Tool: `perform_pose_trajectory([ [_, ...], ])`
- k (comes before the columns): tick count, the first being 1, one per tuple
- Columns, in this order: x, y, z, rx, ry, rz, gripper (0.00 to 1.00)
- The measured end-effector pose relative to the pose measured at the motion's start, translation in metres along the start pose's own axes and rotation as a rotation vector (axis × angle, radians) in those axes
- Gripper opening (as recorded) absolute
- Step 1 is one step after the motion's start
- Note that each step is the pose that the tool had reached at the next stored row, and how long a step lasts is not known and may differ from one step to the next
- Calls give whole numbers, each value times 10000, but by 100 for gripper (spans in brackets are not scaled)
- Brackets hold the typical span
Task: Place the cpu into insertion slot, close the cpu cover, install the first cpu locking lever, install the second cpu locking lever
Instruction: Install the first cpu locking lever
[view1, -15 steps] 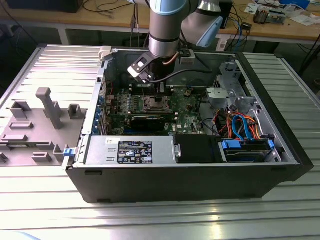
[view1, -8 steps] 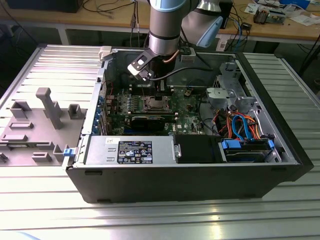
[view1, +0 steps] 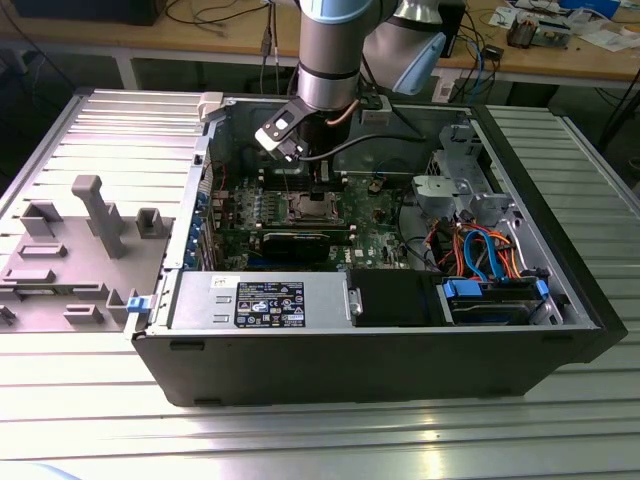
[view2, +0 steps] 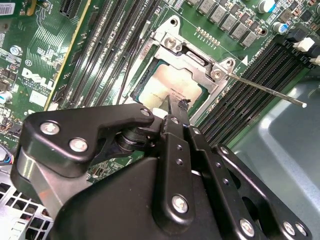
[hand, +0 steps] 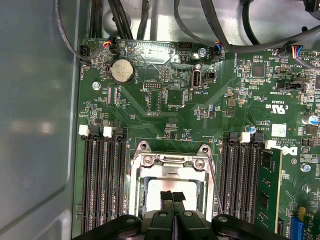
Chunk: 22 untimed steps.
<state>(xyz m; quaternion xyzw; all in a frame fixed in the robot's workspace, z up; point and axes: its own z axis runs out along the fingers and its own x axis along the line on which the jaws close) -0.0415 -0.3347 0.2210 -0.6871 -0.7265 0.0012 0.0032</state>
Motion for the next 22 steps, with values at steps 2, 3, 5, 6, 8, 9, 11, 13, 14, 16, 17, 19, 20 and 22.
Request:
perform_pose_trajectory([
  [2,0,0,-1,0,0,0,11],
  [3,0,0,-5,2,-3,0,11],
  [5,0,0,-16,1,-2,0,11],
  [6,0,0,-24,1,-1,0,11],
  [8,0,-1,-45,1,-1,0,11],
  [9,0,0,-62,0,0,0,11],
  [11,0,-1,-89,1,-1,0,11],
  [13,0,-1,-106,0,-1,0,11],
  [14,0,-1,-119,1,-1,0,11],
  [16,0,-1,-148,0,-1,0,11],
  [17,0,-1,-160,0,-1,0,11],
  [19,1,-1,-181,0,-1,0,11],
  [20,0,-1,-192,0,-2,0,11],
  [22,0,-2,-221,1,-2,0,11],
])
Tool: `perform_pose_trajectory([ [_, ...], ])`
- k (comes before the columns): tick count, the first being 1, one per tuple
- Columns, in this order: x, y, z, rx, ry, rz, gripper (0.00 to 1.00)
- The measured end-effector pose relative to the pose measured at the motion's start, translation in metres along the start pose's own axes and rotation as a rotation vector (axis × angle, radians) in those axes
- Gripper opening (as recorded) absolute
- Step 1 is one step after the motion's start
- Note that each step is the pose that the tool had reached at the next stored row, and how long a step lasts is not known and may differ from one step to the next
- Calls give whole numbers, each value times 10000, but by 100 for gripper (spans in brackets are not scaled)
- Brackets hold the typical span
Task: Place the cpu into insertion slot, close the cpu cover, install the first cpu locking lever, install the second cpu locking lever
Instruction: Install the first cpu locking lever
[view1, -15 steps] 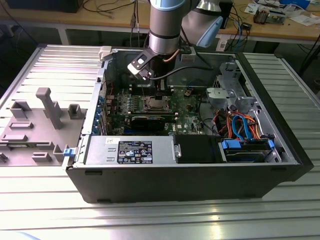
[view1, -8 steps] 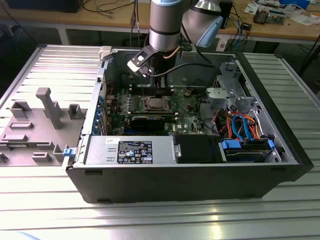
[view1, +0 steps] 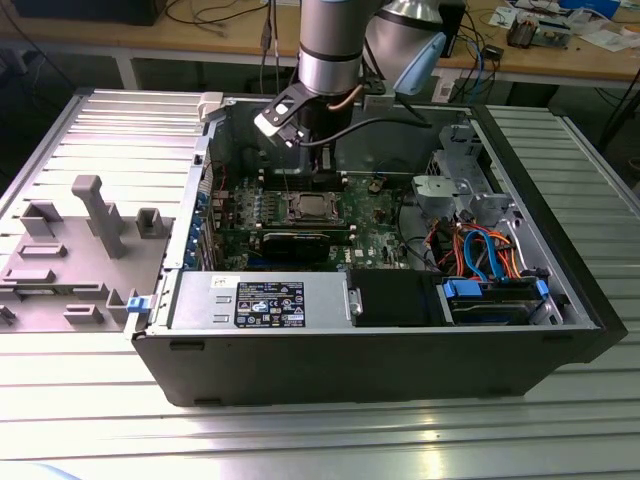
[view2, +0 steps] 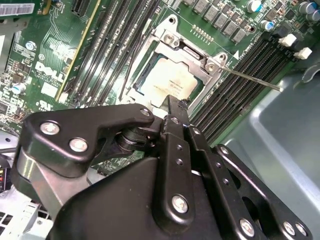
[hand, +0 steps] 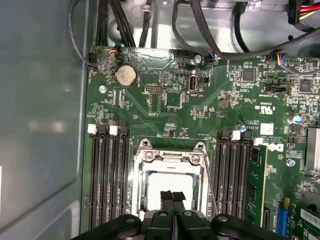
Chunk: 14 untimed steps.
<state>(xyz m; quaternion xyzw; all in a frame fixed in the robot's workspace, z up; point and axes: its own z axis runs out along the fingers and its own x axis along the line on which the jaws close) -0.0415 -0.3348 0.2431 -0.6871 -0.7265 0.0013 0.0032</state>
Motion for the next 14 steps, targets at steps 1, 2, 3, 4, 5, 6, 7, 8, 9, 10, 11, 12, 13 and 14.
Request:
perform_pose_trajectory([
  [1,0,0,-11,-1,0,0,11],
  [2,0,0,-18,0,-1,0,11],
  [3,0,0,-20,-1,1,0,11],
  [4,0,0,-20,-2,1,-1,11],
  [5,0,0,-20,-2,0,0,11],
  [6,0,0,-21,-1,-2,0,11],
  [7,0,0,-21,0,-3,-1,11],
  [8,0,0,-21,0,-3,-1,11],
  [9,0,0,-21,0,-4,-1,11],
  [10,0,0,-21,0,-5,-1,11],
  [11,0,0,-21,0,-5,-4,11],
  [12,0,0,-21,0,-5,-13,11],
  [13,0,0,-21,0,-5,-32,11],
  [14,0,0,-21,0,-5,-63,11],
])
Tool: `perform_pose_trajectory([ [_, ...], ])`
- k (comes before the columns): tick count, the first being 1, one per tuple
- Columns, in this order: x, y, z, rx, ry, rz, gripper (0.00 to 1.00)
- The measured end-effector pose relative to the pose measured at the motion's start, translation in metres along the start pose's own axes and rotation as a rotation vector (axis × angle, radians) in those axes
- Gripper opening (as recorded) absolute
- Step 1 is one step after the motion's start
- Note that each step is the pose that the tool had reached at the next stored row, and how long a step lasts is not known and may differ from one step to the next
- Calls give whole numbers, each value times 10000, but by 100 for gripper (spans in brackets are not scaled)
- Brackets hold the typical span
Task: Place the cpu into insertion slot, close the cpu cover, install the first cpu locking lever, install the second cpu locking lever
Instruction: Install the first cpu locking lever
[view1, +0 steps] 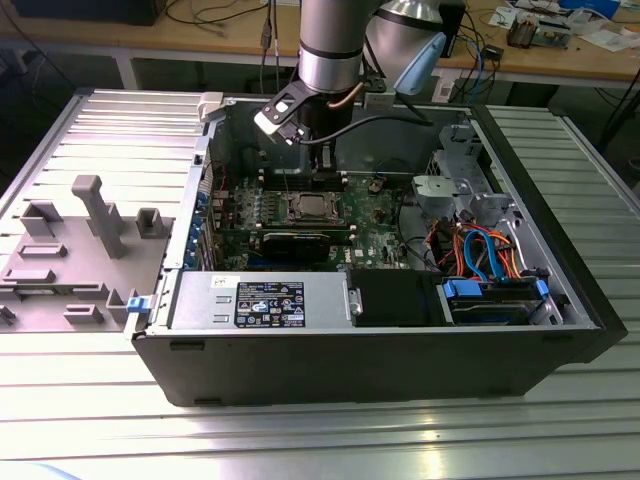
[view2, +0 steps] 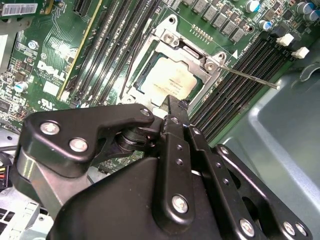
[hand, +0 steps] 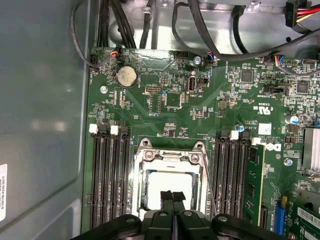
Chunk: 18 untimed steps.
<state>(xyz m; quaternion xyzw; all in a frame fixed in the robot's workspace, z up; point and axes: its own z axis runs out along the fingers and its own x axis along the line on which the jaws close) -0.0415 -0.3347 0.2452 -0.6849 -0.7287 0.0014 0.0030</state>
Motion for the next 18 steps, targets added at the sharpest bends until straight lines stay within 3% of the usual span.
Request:
perform_pose_trajectory([
  [5,0,0,0,1,-3,-496,11],
  [18,0,0,0,8,-20,-3376,11],
])
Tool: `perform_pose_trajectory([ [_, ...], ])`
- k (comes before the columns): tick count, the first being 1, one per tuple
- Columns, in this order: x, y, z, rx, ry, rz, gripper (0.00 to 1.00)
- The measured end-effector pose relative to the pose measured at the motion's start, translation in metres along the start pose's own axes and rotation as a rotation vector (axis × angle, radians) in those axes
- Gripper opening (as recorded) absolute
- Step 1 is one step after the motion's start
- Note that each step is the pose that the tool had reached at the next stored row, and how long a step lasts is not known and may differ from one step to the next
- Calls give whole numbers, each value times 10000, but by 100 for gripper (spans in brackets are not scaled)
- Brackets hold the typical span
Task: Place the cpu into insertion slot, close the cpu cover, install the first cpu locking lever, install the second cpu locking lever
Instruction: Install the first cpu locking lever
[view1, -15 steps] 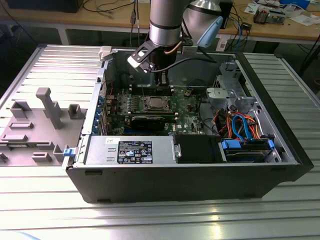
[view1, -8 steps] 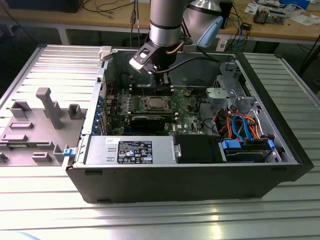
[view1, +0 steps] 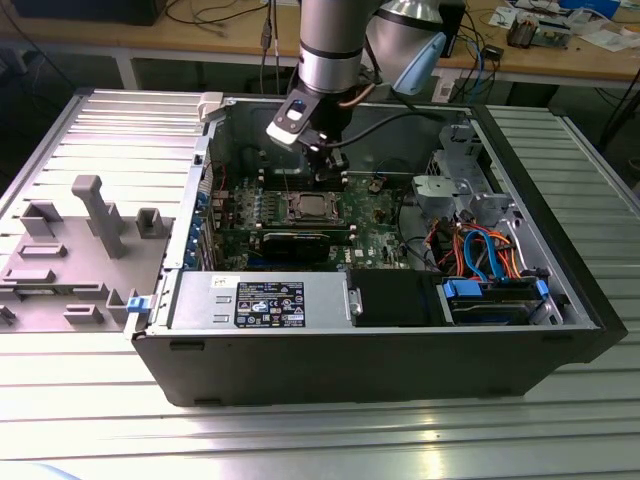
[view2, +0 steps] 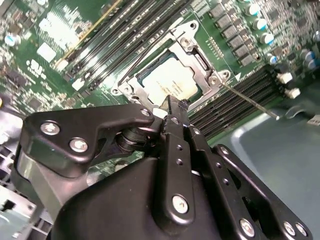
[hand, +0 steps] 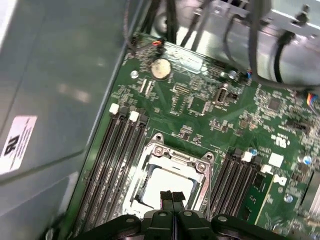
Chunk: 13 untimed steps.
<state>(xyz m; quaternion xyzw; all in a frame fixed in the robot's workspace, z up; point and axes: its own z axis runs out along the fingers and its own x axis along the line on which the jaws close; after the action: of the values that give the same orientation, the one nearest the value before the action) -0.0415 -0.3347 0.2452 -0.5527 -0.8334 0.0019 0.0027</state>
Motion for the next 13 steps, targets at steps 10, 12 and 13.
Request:
perform_pose_trajectory([
  [10,0,0,0,3,-10,-966,11],
  [12,0,0,0,4,-10,-968,11],
  [13,0,0,0,4,-10,-968,11],
])
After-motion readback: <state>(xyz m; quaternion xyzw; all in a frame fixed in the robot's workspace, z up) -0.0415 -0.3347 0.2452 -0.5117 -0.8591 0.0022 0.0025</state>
